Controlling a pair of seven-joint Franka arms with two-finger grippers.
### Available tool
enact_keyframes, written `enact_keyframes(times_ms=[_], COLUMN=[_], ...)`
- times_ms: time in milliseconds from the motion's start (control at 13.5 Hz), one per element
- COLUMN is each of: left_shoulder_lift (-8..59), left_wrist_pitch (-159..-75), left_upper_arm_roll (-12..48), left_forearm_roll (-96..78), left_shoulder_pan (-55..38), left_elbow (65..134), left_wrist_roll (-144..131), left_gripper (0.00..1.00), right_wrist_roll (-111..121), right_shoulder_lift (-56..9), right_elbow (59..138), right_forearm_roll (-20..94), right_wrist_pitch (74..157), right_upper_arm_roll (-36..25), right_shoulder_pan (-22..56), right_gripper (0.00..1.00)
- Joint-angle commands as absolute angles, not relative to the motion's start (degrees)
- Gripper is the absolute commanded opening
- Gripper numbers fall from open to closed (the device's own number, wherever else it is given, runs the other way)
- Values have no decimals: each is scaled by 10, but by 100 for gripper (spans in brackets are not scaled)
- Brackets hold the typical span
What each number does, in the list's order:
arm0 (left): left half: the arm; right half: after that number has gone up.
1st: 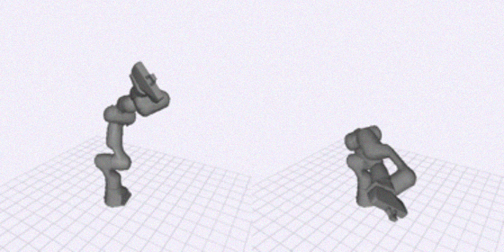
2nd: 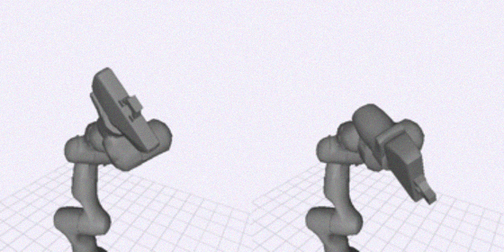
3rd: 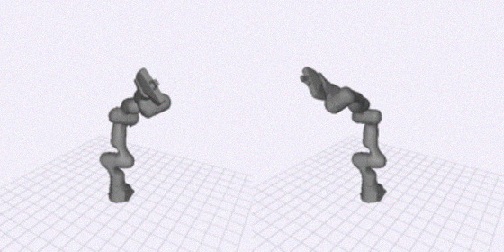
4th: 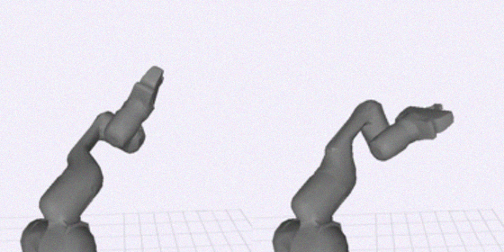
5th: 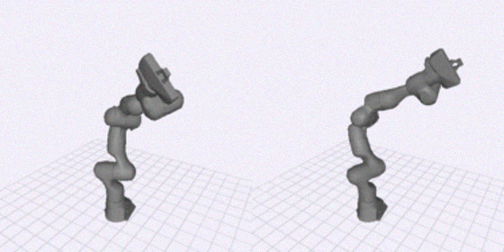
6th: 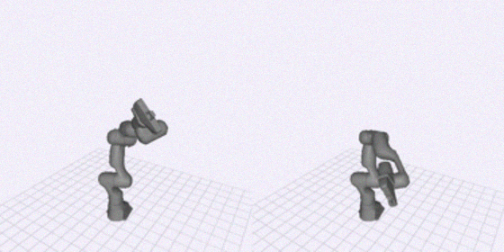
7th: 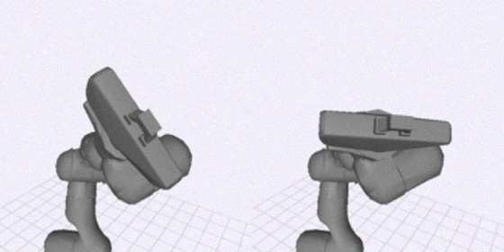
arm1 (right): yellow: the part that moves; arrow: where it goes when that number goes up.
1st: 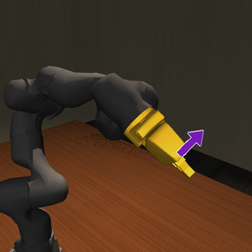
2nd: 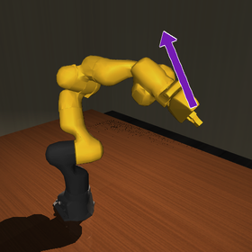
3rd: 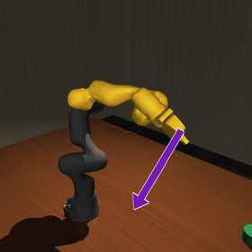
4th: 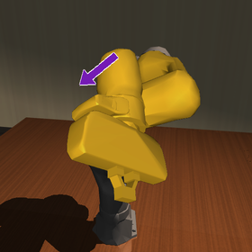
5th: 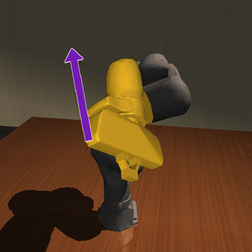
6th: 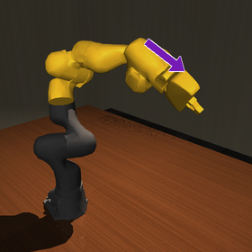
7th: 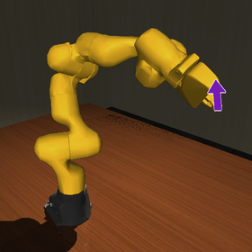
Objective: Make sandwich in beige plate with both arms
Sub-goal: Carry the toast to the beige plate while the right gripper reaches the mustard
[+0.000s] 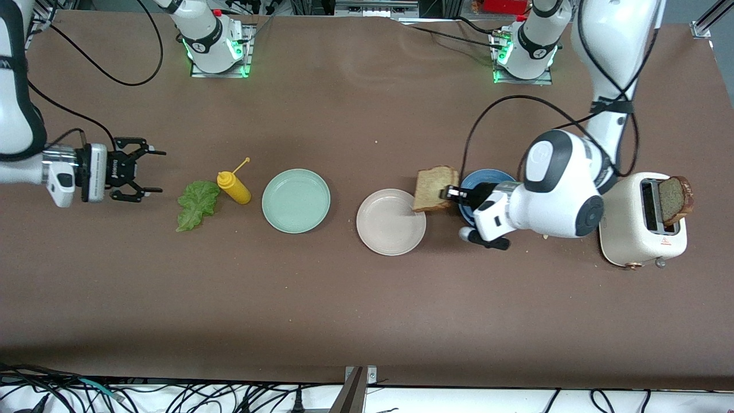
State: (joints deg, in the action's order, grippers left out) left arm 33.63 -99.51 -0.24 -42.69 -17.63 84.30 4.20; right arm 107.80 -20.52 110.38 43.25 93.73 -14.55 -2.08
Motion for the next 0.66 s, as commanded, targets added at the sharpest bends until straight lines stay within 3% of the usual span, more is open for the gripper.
enact_keyframes(times_ms=[0, 295, 591], left_shoulder_lift=[393, 424, 456], left_wrist_pitch=[-986, -1080, -1137], left_upper_arm_roll=[-12, -11, -11], left_forearm_roll=[-533, -559, -609], left_shoulder_pan=[-185, -220, -236], left_elbow=[796, 797, 797], left_wrist_roll=[39, 46, 48], left_gripper=[0, 0, 0], right_wrist_roll=[1242, 1417, 1459], right_shoulder_lift=[-279, -378, -406], right_elbow=[1090, 1075, 1079], right_forearm_roll=[516, 612, 641], right_wrist_pitch=[903, 849, 817], right_upper_arm_roll=[-142, -140, -135], right_shoulder_pan=[-30, -29, -25], right_gripper=[100, 100, 100])
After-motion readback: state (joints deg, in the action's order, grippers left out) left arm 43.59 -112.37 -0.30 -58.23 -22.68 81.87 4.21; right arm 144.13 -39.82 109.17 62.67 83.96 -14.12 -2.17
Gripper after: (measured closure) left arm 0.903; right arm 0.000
